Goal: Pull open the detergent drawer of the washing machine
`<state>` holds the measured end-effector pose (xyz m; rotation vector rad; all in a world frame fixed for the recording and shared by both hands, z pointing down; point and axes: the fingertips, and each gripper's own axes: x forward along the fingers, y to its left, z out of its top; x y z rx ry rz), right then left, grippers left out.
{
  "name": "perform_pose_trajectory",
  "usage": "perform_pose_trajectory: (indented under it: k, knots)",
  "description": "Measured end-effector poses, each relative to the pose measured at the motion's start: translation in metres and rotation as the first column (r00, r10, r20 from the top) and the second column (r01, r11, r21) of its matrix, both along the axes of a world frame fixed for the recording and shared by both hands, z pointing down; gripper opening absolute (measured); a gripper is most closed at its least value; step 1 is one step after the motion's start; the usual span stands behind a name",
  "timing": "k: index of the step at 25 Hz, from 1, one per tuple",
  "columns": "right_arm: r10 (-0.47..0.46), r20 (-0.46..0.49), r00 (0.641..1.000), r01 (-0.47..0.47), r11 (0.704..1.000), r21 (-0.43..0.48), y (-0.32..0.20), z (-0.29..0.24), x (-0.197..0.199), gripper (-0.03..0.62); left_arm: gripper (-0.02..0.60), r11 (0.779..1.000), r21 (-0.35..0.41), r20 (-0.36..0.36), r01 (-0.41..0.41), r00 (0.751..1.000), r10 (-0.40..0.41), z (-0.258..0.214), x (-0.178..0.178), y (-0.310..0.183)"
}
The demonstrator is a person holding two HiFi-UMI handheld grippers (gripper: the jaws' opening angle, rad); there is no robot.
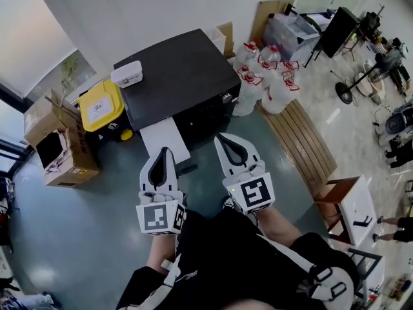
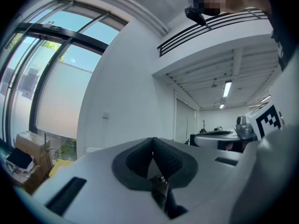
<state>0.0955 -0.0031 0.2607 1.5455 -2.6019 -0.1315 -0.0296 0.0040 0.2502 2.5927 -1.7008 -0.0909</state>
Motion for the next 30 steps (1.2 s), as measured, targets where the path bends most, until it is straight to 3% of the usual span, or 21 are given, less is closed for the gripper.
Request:
perform_pose_trajectory:
  k: [30]
  knots:
    - [-0.046,-0.027,0.999,0.048,0.997,0.067,0.009,-0.021,-0.014,0.008,0.021,0.998,0.058,0.020,0.023,1.000,-0.024,-0.022,0.000,0.013]
